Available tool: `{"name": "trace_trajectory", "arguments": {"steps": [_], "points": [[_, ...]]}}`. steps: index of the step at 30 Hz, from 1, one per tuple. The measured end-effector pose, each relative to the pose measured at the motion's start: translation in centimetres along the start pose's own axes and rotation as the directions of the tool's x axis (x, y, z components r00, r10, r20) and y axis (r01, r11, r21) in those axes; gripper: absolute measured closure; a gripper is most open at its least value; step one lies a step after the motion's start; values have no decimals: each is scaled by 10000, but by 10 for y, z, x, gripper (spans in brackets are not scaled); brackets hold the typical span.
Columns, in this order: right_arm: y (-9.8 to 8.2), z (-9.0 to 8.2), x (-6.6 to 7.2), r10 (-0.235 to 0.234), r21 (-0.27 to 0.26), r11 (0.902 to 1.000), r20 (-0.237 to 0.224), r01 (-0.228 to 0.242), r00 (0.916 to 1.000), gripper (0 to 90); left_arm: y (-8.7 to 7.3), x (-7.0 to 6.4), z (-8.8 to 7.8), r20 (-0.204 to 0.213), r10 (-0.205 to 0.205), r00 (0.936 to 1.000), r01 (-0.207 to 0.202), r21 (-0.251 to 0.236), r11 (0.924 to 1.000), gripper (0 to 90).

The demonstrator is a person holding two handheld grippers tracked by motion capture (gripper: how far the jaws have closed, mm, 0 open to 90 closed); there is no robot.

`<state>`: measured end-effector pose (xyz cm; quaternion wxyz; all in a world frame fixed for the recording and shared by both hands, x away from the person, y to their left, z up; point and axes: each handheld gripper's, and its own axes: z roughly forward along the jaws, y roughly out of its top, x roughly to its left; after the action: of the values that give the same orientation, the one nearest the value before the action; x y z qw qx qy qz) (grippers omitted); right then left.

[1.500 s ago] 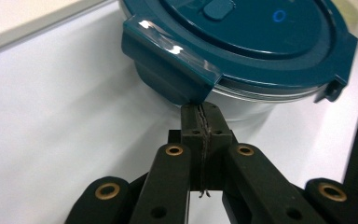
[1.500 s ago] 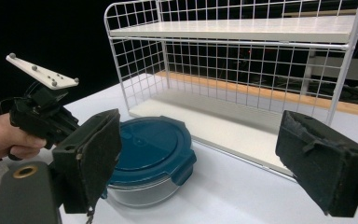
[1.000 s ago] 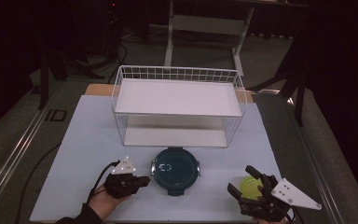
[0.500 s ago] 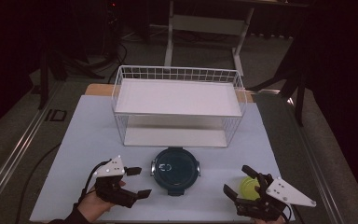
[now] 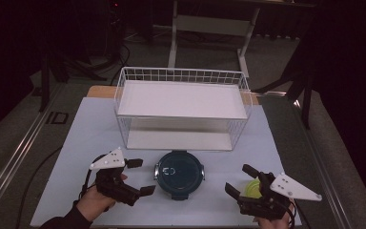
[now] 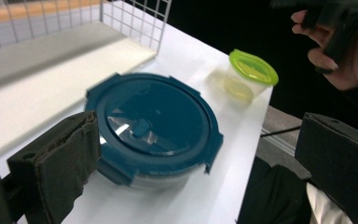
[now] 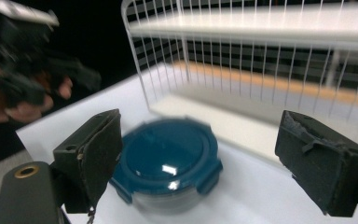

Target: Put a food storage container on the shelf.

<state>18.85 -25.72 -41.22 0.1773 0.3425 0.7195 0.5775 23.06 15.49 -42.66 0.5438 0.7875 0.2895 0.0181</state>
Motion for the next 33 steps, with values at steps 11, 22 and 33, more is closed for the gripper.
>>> {"name": "trace_trajectory", "arguments": {"steps": [11,22,33], "points": [[21,33,4,-385,626,9973,94,378,9992,125,7,23,16,-190,-1143,9933,1145,81,9934,1],[18,72,1,141,1401,9900,128,-158,9998,104,-7,51,39,-598,-2615,9634,2652,668,9619,13],[2,93,-14,1308,2641,9557,130,-1296,9913,135,-25,69,62,-797,-4788,8743,4853,1672,8582,70]]}}
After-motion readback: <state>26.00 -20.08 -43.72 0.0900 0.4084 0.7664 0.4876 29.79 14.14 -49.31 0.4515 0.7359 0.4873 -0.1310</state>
